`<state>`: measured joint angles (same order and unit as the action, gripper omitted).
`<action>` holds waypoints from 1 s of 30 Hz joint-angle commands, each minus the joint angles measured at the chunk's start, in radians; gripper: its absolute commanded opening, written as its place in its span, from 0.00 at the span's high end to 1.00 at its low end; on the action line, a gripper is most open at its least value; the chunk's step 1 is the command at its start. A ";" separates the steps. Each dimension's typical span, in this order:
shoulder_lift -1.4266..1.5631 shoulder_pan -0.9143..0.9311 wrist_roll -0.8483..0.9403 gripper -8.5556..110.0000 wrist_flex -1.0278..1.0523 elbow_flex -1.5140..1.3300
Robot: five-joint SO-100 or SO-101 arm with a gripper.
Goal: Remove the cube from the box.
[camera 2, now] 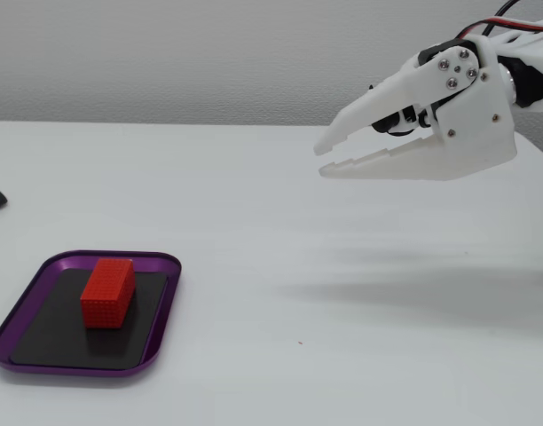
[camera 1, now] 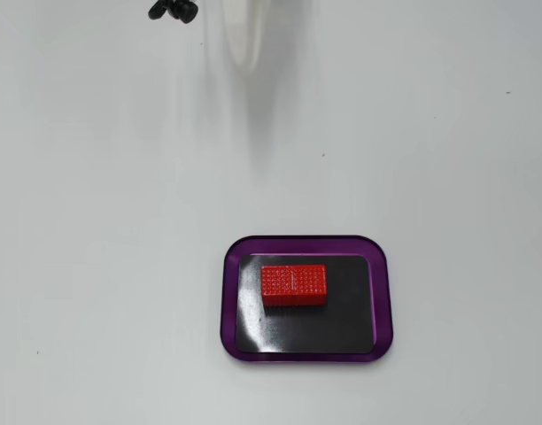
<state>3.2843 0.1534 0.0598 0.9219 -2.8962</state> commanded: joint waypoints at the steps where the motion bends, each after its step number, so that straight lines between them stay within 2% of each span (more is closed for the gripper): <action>1: 0.015 0.003 -0.003 0.92 -0.003 -0.003; 19: 0.015 0.009 0.009 0.92 -0.009 0.005; 25: 0.014 0.133 0.012 0.92 -0.041 0.012; 30: -0.044 0.193 0.167 0.92 -0.069 0.172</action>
<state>3.2674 0.3375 0.1580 0.8713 -2.8087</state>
